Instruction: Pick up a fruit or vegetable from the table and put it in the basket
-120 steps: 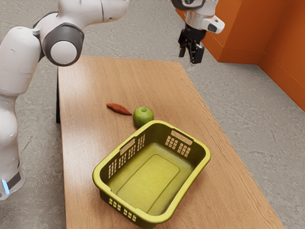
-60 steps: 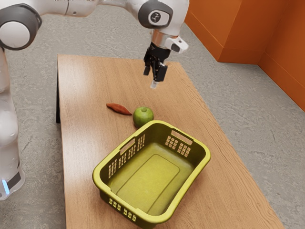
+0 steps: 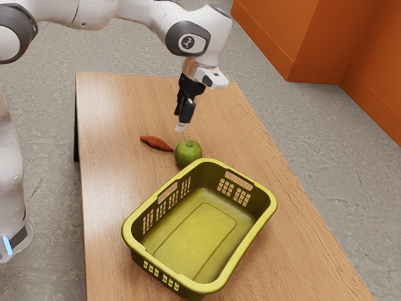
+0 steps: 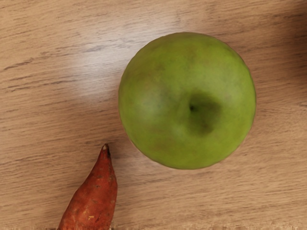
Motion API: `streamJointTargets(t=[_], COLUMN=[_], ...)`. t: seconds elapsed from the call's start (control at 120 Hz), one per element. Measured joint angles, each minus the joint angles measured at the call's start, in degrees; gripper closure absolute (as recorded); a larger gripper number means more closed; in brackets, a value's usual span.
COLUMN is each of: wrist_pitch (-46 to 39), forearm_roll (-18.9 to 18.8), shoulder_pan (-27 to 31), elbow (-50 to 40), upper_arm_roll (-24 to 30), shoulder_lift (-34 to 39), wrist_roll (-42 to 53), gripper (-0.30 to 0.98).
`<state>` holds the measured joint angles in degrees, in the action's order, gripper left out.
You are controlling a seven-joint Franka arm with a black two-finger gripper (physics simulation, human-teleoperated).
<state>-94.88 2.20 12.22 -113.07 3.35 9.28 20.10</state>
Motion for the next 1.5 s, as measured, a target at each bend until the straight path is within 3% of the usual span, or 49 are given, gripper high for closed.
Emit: streamJointTargets(t=[0.617, 0.808, 1.117, 1.5], wrist_pitch=[7.9, 9.9, 9.5, 7.2], forearm_roll=[-0.5, -6.4, -13.0, -14.7], shoulder_pan=[0.0, -0.1, -0.1, -0.1], elbow=[-7.1, -5.6, -5.8, -8.6], upper_arm_roll=[-1.4, -0.9, -1.0, -1.1], shoulder_lift=[0.6, 1.5, 0.8, -1.3], wrist_roll=[8.6, 7.6, 4.7, 2.2], gripper=[0.00, 0.00, 0.00, 0.00])
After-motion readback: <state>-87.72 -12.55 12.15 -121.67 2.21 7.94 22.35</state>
